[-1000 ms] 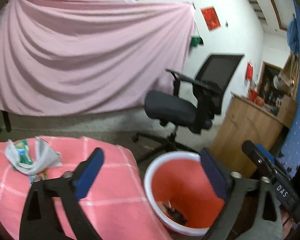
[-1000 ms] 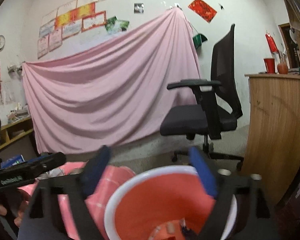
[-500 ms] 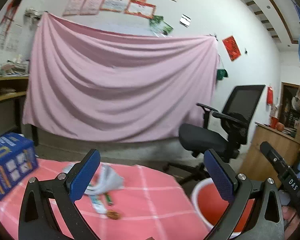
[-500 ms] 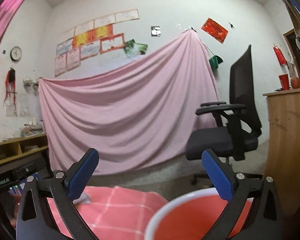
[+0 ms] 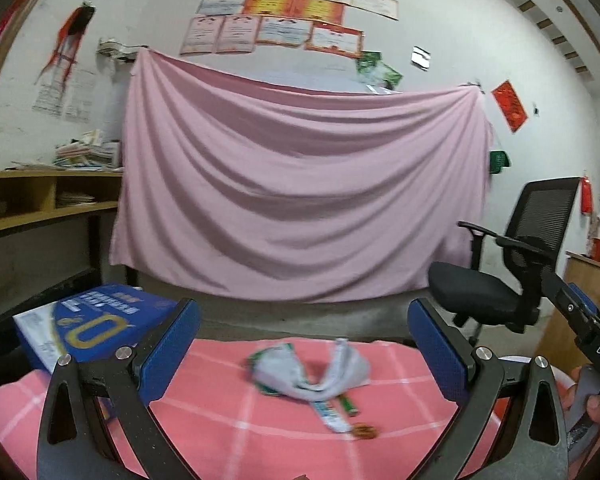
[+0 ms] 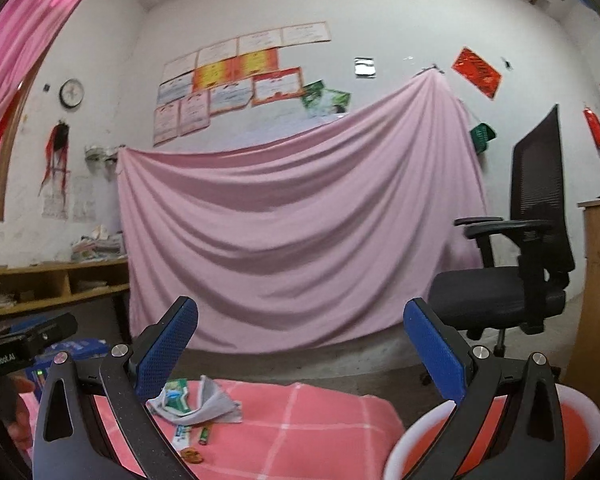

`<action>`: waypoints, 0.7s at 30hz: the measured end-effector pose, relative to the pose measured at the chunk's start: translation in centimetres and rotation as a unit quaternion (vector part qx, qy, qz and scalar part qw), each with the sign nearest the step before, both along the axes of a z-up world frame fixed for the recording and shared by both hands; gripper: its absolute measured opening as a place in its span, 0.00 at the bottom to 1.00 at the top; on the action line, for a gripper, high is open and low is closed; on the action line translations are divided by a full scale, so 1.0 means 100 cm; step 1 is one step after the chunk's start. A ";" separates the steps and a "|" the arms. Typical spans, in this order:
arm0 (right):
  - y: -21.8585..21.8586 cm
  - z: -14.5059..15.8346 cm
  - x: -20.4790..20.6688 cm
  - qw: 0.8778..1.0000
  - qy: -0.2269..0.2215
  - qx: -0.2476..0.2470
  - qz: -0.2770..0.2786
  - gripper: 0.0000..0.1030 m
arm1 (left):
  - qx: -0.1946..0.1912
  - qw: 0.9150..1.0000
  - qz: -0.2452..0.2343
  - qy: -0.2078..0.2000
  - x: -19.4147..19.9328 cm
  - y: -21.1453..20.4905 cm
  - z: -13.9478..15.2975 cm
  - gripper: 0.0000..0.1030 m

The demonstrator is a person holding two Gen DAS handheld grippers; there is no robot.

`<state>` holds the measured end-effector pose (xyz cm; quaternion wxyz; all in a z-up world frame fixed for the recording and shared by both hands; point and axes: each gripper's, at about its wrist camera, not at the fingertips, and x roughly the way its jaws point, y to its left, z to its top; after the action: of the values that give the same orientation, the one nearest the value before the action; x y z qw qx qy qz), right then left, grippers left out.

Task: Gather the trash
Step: 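Move both tools back over the table toward the remaining trash, then grasp the brown dried ring with the right tool while the left tool grasps the white tube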

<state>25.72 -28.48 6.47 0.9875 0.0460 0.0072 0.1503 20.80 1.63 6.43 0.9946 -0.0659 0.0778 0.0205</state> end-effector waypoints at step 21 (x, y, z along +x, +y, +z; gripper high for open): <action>0.089 -0.071 0.075 0.936 0.276 -0.156 0.151 0.81 | -0.009 0.982 0.066 0.176 0.046 0.051 -0.062 0.98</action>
<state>33.22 -19.57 -0.62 0.9073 -0.0703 0.3095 0.2759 25.42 6.73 0.22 0.9611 -0.0754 0.2478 0.0962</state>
